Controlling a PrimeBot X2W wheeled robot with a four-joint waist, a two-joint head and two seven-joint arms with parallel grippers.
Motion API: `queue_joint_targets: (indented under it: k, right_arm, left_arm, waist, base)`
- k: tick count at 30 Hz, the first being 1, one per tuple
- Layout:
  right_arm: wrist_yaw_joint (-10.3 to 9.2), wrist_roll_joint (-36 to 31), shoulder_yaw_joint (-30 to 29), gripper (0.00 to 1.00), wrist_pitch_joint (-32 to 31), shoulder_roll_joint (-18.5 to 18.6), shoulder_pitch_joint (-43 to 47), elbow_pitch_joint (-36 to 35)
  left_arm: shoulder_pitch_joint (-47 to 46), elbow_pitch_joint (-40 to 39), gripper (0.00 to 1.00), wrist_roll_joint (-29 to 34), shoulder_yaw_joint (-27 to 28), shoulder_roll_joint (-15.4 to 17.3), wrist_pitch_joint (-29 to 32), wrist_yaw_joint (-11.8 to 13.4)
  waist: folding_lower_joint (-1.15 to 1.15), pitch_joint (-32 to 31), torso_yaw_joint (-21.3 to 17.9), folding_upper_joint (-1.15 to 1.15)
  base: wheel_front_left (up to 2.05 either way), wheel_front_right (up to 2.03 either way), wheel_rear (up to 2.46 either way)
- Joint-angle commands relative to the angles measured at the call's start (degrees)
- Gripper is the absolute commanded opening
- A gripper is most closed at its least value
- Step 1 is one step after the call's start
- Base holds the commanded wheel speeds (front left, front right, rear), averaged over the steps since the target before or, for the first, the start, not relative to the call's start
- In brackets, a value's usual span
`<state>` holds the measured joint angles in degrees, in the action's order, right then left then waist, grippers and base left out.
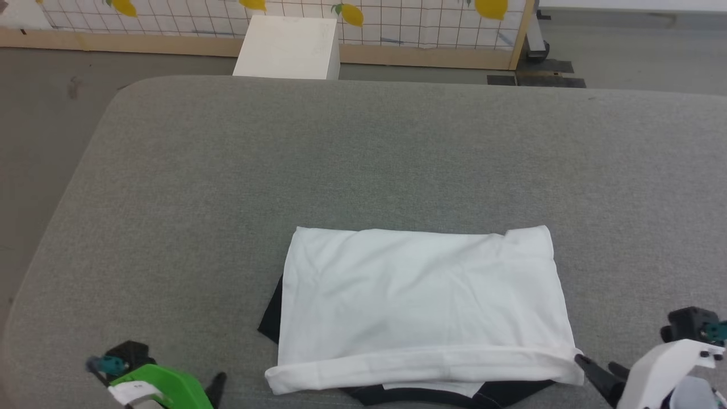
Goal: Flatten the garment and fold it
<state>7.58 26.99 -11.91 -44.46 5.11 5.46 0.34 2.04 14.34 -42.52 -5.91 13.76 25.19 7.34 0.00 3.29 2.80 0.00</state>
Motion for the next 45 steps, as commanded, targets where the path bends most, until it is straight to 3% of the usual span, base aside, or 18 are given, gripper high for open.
queue_joint_targets:
  k: [1, 5, 7, 12, 17, 22, 27, 33, 40, 41, 43, 45]
  right_arm:
    - [-0.09, 1.28, -1.12, 1.0, -1.0, 0.49, 0.8, -2.04]
    - [-0.09, 3.36, -6.26, 1.0, -3.64, 1.09, -0.15, -8.27]
    - [-0.09, 3.38, -8.33, 1.0, -4.83, 1.36, -2.26, -10.16]
    - [-0.09, 0.59, -7.02, 1.0, -6.56, 3.26, -8.98, -8.44]
    - [-0.09, -3.9, -1.39, 1.0, -6.35, 3.61, -14.64, -1.65]
    - [-0.09, -9.56, 3.9, 1.0, -4.26, 3.94, -18.92, 5.56]
    - [-0.09, -13.54, 5.6, 1.0, -3.24, 3.1, -22.11, 13.03]
    - [-0.09, -14.29, 8.49, 1.0, -2.65, 1.39, -23.09, 18.57]
    - [-0.09, -13.43, 13.93, 1.0, -3.01, 0.74, -22.84, 22.33]
    - [-0.09, -13.24, 14.46, 0.58, -3.5, 0.89, -22.82, 22.97]
    - [-0.09, -12.46, 14.71, 0.0, -3.66, 1.0, -23.01, 23.51]
    - [-0.09, -11.55, 14.44, 0.0, -3.41, 1.27, -23.39, 23.44]
  left_arm:
    - [-0.35, -1.06, 1.0, 1.03, 0.78, 1.29, -0.36, 0.96]
    - [-0.56, -5.93, 1.0, 2.4, 3.64, 3.24, -3.39, 3.16]
    - [-1.53, -9.57, 1.0, 3.21, 5.28, 3.53, -7.81, 2.88]
    - [-4.7, -16.08, 1.0, 7.81, 6.69, 3.14, -24.36, -1.14]
    - [-6.79, -15.88, 1.0, 13.34, 4.89, 2.02, -37.91, -5.1]
    - [-8.82, -18.62, 1.0, 20.27, 5.09, 0.01, -40.11, -7.11]
    - [-8.67, -23.94, 1.0, 27.16, 8.12, -4.45, -40.16, -9.53]
    - [-7.77, -24.36, 1.0, 29.59, 10.88, -8.39, -40.17, -11.93]
    - [-8.51, -23.21, 1.0, 30.57, 12.01, -9.98, -40.18, -13.69]
    - [-8.62, -23.06, 1.0, 30.71, 12.08, -10.12, -40.18, -13.85]
    - [-8.78, -22.85, 1.0, 30.95, 12.19, -10.32, -40.18, -14.07]
    - [-8.9, -22.71, 1.0, 31.06, 12.37, -10.45, -40.18, -14.26]
  waist:
    - [0.0, -0.44, 0.37, 0.0]
    - [0.0, -0.53, 0.62, 0.0]
    - [0.0, -0.05, 0.72, 0.0]
    - [0.0, 2.02, 1.17, 0.0]
    - [0.0, 4.19, 1.79, 0.0]
    - [0.0, 6.41, 2.56, 0.0]
    - [0.0, 8.22, 3.22, 0.0]
    - [0.0, 9.8, 3.61, 0.0]
    - [0.0, 10.63, 3.84, 0.0]
    - [0.0, 10.66, 3.88, 0.0]
    - [0.0, 10.63, 3.93, 0.0]
    - [0.0, 10.53, 3.86, 0.0]
  base:
    - [0.0, 0.0, 0.0]
    - [0.0, 0.0, 0.0]
    - [0.0, 0.0, 0.0]
    - [0.0, 0.0, 0.0]
    - [0.0, 0.0, 0.0]
    - [0.0, 0.0, 0.0]
    - [0.0, 0.0, 0.0]
    - [0.0, 0.0, 0.0]
    - [0.0, 0.0, 0.0]
    - [0.0, 0.0, 0.0]
    - [0.0, 0.0, 0.0]
    - [0.0, 0.0, 0.0]
